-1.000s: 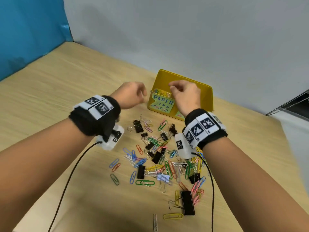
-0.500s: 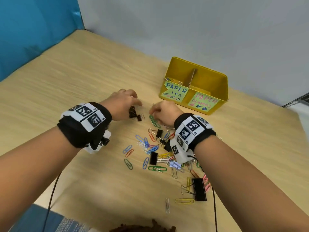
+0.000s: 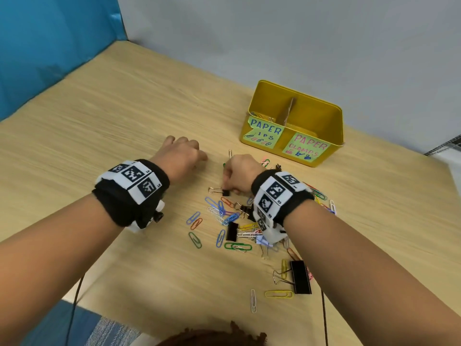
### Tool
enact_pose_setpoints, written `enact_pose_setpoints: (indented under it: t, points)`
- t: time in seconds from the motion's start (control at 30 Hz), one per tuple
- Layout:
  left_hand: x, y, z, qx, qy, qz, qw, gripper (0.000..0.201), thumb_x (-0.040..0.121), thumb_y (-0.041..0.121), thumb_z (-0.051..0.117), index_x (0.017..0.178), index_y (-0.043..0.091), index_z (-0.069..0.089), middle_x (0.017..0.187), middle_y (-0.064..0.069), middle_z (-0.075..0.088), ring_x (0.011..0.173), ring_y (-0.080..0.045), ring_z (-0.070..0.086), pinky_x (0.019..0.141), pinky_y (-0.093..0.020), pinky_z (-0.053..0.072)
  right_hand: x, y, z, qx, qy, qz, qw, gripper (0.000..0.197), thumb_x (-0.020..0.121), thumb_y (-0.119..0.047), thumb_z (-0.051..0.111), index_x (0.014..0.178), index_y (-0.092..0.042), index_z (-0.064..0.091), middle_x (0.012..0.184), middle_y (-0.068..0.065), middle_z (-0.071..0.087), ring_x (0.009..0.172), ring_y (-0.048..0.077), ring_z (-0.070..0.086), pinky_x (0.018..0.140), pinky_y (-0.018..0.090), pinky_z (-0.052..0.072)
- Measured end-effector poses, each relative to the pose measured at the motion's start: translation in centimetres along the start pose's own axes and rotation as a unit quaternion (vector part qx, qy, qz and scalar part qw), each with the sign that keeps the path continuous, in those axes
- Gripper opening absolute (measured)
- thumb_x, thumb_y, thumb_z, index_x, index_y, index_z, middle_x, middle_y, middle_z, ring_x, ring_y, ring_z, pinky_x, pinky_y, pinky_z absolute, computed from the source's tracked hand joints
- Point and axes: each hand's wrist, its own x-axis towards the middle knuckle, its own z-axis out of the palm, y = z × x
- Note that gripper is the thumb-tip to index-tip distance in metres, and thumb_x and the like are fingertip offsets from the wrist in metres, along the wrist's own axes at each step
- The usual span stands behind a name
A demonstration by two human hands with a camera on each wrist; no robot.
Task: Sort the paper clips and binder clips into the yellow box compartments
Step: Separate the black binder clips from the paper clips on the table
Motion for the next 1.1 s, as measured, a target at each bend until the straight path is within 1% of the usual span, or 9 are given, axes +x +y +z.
enact_pose_setpoints:
  t: [0.17, 0.27, 0.4, 0.5, 0.67, 0.77, 0.87, 0.97, 1.1]
  points:
    - [-0.5, 0.4, 0.5, -0.099, 0.06, -0.031, 0.993, 0.037, 0.082, 0.009, 0.051, 0.118, 0.019, 0.054, 0.121, -0.006, 0.056, 0.116, -0.026, 0.048, 0.096, -0.04, 0.035, 1.7, -0.9, 0.5, 0.041, 0.137, -0.04, 0.989, 0.018, 0.084, -0.005, 0.056, 0.096, -0.012, 0.067, 0.094, 0.01, 0.065, 0.078, 0.022, 0.058, 0.068, 0.027, 0.049]
    - [-0.6, -0.4, 0.8, -0.111, 0.056, -0.068, 0.99, 0.042, 0.082, 0.007, 0.053, 0.122, 0.018, 0.052, 0.124, -0.009, 0.052, 0.117, -0.029, 0.045, 0.097, -0.041, 0.036, 1.2, 0.2, -0.1, -0.068, 0.076, -0.075, 0.992, 0.033, 0.084, -0.008, 0.06, 0.114, -0.019, 0.065, 0.114, 0.007, 0.059, 0.103, 0.021, 0.057, 0.092, 0.03, 0.047]
    - [-0.6, -2.1, 0.3, -0.147, 0.066, -0.098, 0.982, 0.058, 0.079, 0.0, 0.055, 0.131, 0.022, 0.045, 0.135, -0.006, 0.044, 0.125, -0.027, 0.038, 0.103, -0.043, 0.033, 0.2, 2.0, -1.6, -0.128, -0.001, -0.023, 0.992, 0.023, 0.083, -0.002, 0.059, 0.097, -0.017, 0.068, 0.098, 0.002, 0.057, 0.091, 0.02, 0.058, 0.072, 0.026, 0.046]
    - [-0.6, -3.6, 0.0, -0.195, 0.029, -0.116, 0.974, 0.055, 0.076, 0.006, 0.064, 0.126, 0.023, 0.05, 0.131, -0.005, 0.049, 0.121, -0.026, 0.045, 0.104, -0.045, 0.036, -0.1, 2.2, -2.6, -0.111, 0.028, -0.012, 0.993, 0.02, 0.084, -0.003, 0.057, 0.092, -0.017, 0.068, 0.094, 0.001, 0.06, 0.086, 0.018, 0.059, 0.07, 0.024, 0.046]
    - [-0.3, -3.2, 0.3, -0.164, -0.009, -0.112, 0.98, 0.044, 0.07, 0.03, 0.075, 0.111, 0.026, 0.062, 0.119, 0.001, 0.058, 0.114, -0.021, 0.051, 0.1, -0.043, 0.033, 0.7, -0.6, -1.1, -0.064, 0.065, -0.073, 0.993, 0.035, 0.086, -0.003, 0.053, 0.114, -0.02, 0.063, 0.119, 0.005, 0.057, 0.112, 0.021, 0.055, 0.088, 0.024, 0.045]
    - [-0.1, -2.0, 0.4, -0.139, -0.021, -0.103, 0.985, 0.055, 0.066, 0.051, 0.072, 0.114, 0.028, 0.058, 0.117, 0.001, 0.055, 0.116, -0.022, 0.049, 0.1, -0.046, 0.03, 1.4, -1.9, -0.3, -0.12, 0.046, -0.059, 0.99, 0.056, 0.087, -0.002, 0.047, 0.137, -0.027, 0.043, 0.143, 0.007, 0.038, 0.131, 0.029, 0.038, 0.106, 0.042, 0.039]
    - [0.3, -1.2, 0.3, -0.115, -0.01, -0.095, 0.989, 0.041, 0.079, 0.046, 0.062, 0.114, 0.026, 0.057, 0.119, -0.002, 0.055, 0.117, -0.024, 0.048, 0.102, -0.047, 0.03, 1.2, -1.0, -0.9, -0.172, 0.01, -0.005, 0.985, 0.064, 0.087, 0.006, 0.037, 0.144, -0.024, 0.033, 0.153, 0.006, 0.025, 0.137, 0.034, 0.031, 0.109, 0.049, 0.037]
    - [0.6, -0.5, 0.2, -0.089, 0.053, -0.083, 0.991, 0.04, 0.085, 0.03, 0.056, 0.123, 0.022, 0.051, 0.127, -0.006, 0.051, 0.121, -0.027, 0.044, 0.102, -0.047, 0.029, 0.5, 0.6, -1.8, -0.217, -0.025, -0.014, 0.976, 0.06, 0.088, 0.008, 0.037, 0.142, -0.018, 0.038, 0.149, 0.006, 0.037, 0.133, 0.029, 0.041, 0.108, 0.039, 0.04]
    - [0.4, 1.3, -0.1, -0.144, 0.08, 0.019, 0.986, 0.046, 0.078, 0.046, 0.063, 0.116, 0.022, 0.055, 0.121, -0.005, 0.05, 0.117, -0.024, 0.043, 0.1, -0.04, 0.033, -1.4, 1.7, -3.4, -0.17, -0.013, -0.016, 0.985, 0.04, 0.087, -0.001, 0.048, 0.121, -0.017, 0.062, 0.122, 0.002, 0.061, 0.11, 0.021, 0.055, 0.085, 0.025, 0.045]
